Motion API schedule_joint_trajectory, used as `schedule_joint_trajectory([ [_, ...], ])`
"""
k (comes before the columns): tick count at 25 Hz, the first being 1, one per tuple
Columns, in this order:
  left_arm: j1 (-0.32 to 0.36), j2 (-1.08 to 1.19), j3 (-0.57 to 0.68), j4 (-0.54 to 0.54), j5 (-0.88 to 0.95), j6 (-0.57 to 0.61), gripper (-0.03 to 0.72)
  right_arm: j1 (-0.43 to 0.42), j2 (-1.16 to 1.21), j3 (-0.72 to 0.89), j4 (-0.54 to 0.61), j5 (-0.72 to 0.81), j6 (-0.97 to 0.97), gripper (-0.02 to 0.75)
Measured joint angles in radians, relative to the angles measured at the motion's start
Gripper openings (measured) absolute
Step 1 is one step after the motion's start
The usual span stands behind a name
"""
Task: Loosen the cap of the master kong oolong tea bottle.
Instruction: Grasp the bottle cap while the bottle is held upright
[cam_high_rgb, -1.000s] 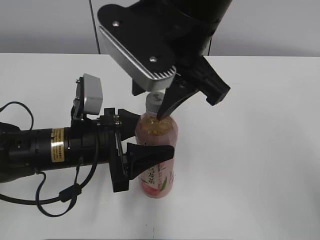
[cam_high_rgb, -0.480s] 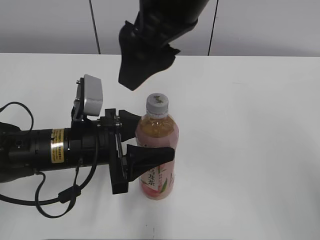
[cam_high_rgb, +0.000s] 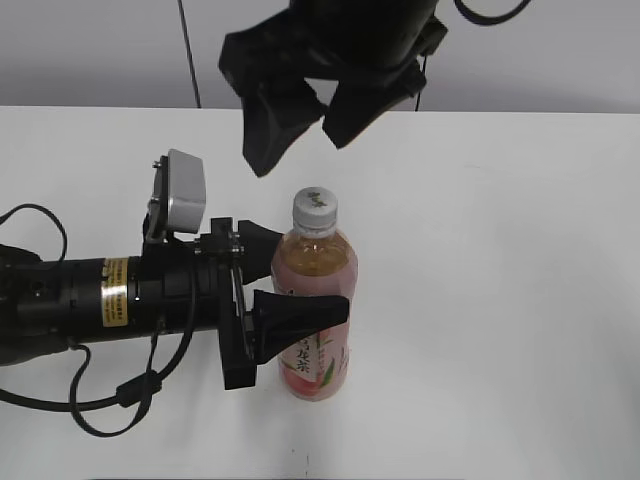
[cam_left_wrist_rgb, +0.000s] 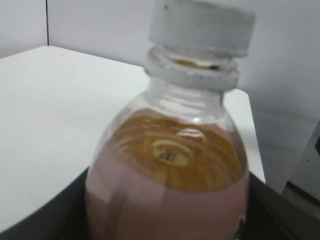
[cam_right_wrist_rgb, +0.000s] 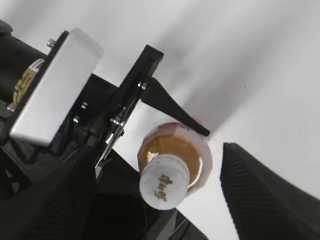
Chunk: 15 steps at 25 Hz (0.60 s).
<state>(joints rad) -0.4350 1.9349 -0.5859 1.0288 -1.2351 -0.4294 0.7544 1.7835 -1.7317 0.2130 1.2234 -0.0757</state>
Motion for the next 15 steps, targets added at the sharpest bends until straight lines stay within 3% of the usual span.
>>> schedule_joint_trajectory([
  [6,0.0,0.0,0.0,0.001,0.0,0.0,0.464,0.0,-0.04,0.102,0.015,0.0,0.067,0.586],
  [15,0.0,0.0,0.0,0.002,-0.001,0.0,0.464,0.0,-0.03,0.109,0.009,0.0,0.12,0.585],
])
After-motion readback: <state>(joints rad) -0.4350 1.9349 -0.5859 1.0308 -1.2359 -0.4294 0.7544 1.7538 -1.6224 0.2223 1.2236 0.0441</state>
